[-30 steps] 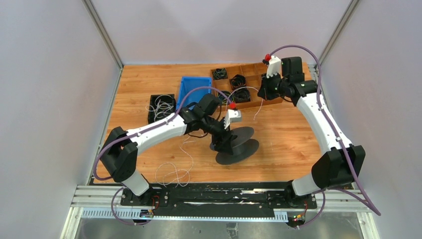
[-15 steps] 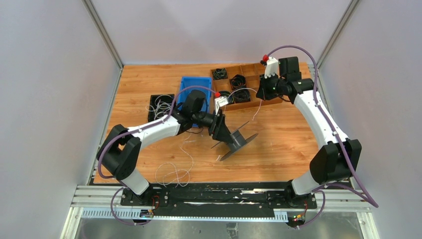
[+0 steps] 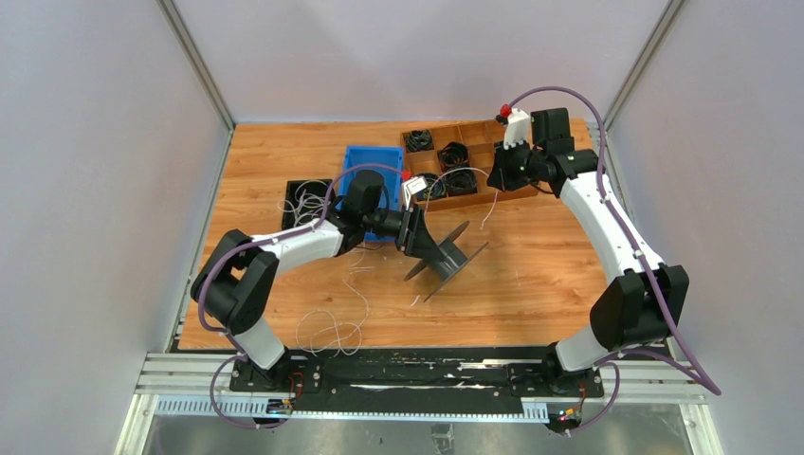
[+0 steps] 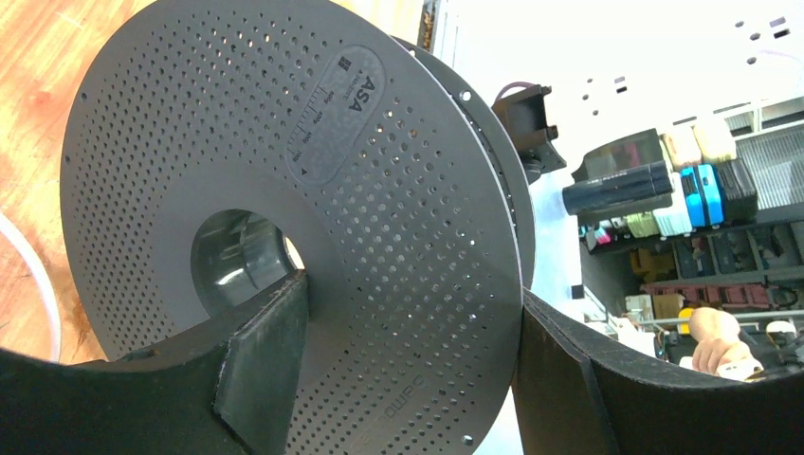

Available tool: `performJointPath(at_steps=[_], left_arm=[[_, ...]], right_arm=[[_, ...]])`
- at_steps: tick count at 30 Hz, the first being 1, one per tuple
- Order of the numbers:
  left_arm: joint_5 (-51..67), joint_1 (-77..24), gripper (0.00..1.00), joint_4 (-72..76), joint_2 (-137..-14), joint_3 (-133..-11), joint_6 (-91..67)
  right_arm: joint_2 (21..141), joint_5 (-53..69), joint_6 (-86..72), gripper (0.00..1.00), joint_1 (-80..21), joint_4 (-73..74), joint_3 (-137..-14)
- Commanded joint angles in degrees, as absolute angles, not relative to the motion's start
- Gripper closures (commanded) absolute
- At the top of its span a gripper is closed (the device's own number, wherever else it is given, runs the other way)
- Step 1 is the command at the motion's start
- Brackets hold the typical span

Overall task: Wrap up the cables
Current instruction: Place the cable reel at the center of the board.

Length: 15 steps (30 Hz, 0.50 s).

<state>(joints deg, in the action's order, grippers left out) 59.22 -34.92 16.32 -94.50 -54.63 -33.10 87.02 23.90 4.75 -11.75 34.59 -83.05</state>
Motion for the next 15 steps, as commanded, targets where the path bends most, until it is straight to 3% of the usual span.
performJointPath(at_steps=[1,15], left_arm=[[60.1,-34.3,0.4,19.2,-95.3,-53.8,-34.4],[59.3,-33.2,0.25,18.9,-95.0,-52.8,-33.1]], right_arm=[[86.9,24.5,5.4,0.99,-11.0,35.5,-84.4],[87.3,25.1,5.3,0.99,-11.1,35.5,-84.4]])
